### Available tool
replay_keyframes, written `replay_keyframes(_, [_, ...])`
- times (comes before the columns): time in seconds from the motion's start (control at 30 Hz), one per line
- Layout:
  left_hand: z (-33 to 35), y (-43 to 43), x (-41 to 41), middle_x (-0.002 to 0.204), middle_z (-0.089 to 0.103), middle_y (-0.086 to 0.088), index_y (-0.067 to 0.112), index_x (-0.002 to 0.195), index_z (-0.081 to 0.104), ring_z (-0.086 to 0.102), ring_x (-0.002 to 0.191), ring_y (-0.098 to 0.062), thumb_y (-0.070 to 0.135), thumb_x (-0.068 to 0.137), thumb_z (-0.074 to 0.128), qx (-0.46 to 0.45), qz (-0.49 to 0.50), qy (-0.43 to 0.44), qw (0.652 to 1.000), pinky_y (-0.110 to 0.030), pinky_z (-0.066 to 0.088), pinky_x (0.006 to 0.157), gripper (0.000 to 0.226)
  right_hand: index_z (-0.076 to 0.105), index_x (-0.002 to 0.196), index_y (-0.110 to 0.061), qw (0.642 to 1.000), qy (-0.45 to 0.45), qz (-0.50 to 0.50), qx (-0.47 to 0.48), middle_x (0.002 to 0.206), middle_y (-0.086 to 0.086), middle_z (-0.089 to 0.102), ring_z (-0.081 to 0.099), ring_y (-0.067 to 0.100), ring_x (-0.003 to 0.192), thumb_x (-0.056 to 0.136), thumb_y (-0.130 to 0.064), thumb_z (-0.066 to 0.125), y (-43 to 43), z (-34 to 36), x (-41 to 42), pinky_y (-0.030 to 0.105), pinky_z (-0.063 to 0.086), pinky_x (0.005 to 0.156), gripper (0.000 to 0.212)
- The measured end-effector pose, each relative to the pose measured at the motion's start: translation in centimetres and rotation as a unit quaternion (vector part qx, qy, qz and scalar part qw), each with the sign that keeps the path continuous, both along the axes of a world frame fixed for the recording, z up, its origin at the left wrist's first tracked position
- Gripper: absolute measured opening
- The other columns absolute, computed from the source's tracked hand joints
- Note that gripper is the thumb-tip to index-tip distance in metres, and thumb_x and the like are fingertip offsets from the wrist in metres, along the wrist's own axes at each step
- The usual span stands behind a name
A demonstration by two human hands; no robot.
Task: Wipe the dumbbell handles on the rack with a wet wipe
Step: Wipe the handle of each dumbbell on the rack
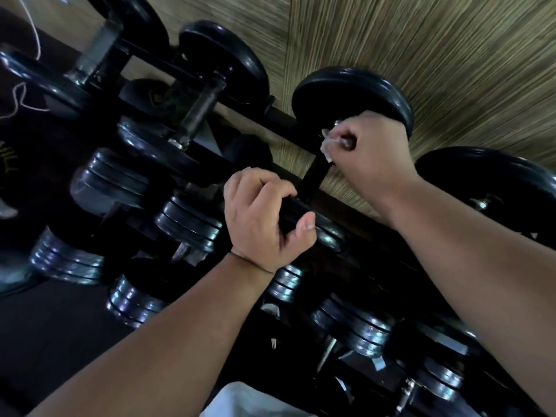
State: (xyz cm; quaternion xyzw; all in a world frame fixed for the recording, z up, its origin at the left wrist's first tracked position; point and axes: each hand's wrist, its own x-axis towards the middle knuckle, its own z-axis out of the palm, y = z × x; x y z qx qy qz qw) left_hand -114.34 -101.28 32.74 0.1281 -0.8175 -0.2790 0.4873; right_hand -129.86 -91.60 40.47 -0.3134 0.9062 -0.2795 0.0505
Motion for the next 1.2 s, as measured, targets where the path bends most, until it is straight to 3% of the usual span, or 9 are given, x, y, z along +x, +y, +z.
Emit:
replay_keyframes(0.2, [-0.2,0.1,-0.1,0.08,0.062,-0.009,0.01,0.082,0.065,0.055,0.08,-0.02,0.062,0.098,0.043,0.011,0.004,0.011,1.0,-0.045,0.047,0.073,0.059,0.078,0.095,-0.018,0.98,-0.052,0.188,0.045,0.09,0.001,0.06,0.06,0.012,0.075,0.089,-0.023,0.074,1.1,-0.7,2.5,0.02,0.048,0.066,0.008])
replay_keyframes(0.37, [-0.1,0.0,-0.1,0.079,0.062,-0.009,0.008,0.079,0.066,0.054,0.076,-0.019,0.063,0.099,0.041,0.013,0.002,0.017,1.0,-0.044,0.046,0.071,0.063,0.078,0.09,-0.016,0.997,0.018,0.071,0.035,0.098,0.001,0.062,0.058,0.011,0.09,0.091,-0.024,0.067,0.1,0.0,0.0,0.018,0.045,0.074,0.013])
replay_keyframes(0.47, [-0.1,0.0,-0.1,0.078,0.062,-0.009,0.007,0.078,0.067,0.054,0.077,-0.018,0.062,0.099,0.041,0.011,-0.001,0.017,1.0,-0.043,0.046,0.072,0.064,0.079,0.094,-0.02,0.983,-0.001,0.169,0.073,0.093,0.002,0.056,0.058,0.016,0.083,0.092,-0.025,0.069,0.3,-0.2,1.4,0.03,0.048,0.072,0.011])
replay_keyframes(0.57, [0.0,0.0,-0.2,0.078,0.062,-0.009,0.003,0.074,0.069,0.052,0.079,-0.016,0.062,0.099,0.042,0.01,0.0,0.014,1.0,-0.04,0.046,0.074,0.069,0.08,0.102,-0.024,0.962,-0.038,0.253,0.099,0.089,-0.001,0.055,0.057,0.012,0.078,0.091,-0.029,0.073,0.1,0.2,1.4,0.026,0.049,0.07,0.014])
replay_keyframes(0.73, [0.1,0.0,-0.2,0.077,0.061,-0.009,0.003,0.072,0.068,0.052,0.077,-0.016,0.062,0.1,0.04,0.009,0.002,0.013,1.0,-0.039,0.045,0.072,0.071,0.079,0.087,-0.019,0.999,-0.035,-0.01,-0.028,0.089,-0.008,0.059,0.056,-0.001,0.075,0.088,-0.022,0.073,0.0,-0.1,0.1,0.002,0.039,0.067,0.007])
replay_keyframes(0.9, [-0.1,-0.1,-0.1,0.078,0.061,-0.01,0.009,0.08,0.064,0.054,0.078,-0.019,0.063,0.1,0.04,-0.002,0.0,0.013,1.0,-0.044,0.046,0.07,0.063,0.077,0.08,-0.021,0.989,-0.143,-0.036,0.008,0.086,-0.012,0.066,0.063,-0.001,0.071,0.083,-0.024,0.079,0.1,-1.0,4.3,0.002,0.043,0.059,0.005])
replay_keyframes(1.0, [-0.2,-0.2,-0.1,0.08,0.062,-0.01,0.015,0.086,0.06,0.054,0.079,-0.021,0.064,0.1,0.039,-0.003,-0.001,0.005,1.0,-0.046,0.047,0.07,0.055,0.077,0.075,-0.023,0.97,-0.178,-0.132,-0.095,0.071,-0.01,0.073,0.069,0.002,0.065,0.083,-0.028,0.079,0.2,-0.8,3.7,0.019,0.056,0.065,0.01])
replay_keyframes(1.1, [-0.3,-0.2,-0.1,0.082,0.062,-0.01,0.014,0.086,0.061,0.054,0.079,-0.02,0.064,0.1,0.039,-0.007,-0.002,-0.004,1.0,-0.045,0.046,0.07,0.056,0.077,0.079,-0.026,0.924,-0.2,-0.264,-0.191,0.075,-0.005,0.075,0.073,0.007,0.068,0.084,-0.029,0.08,0.3,-1.0,1.7,0.029,0.062,0.068,0.007])
replay_keyframes(1.2, [-0.1,-0.2,-0.1,0.085,0.061,-0.01,0.011,0.086,0.063,0.053,0.081,-0.019,0.063,0.1,0.039,-0.006,-0.001,-0.009,1.0,-0.044,0.047,0.071,0.06,0.076,0.072,-0.024,0.889,-0.261,-0.295,-0.232,0.073,-0.001,0.075,0.075,0.013,0.07,0.081,-0.019,0.082,0.1,-2.1,2.4,0.037,0.064,0.071,0.012])
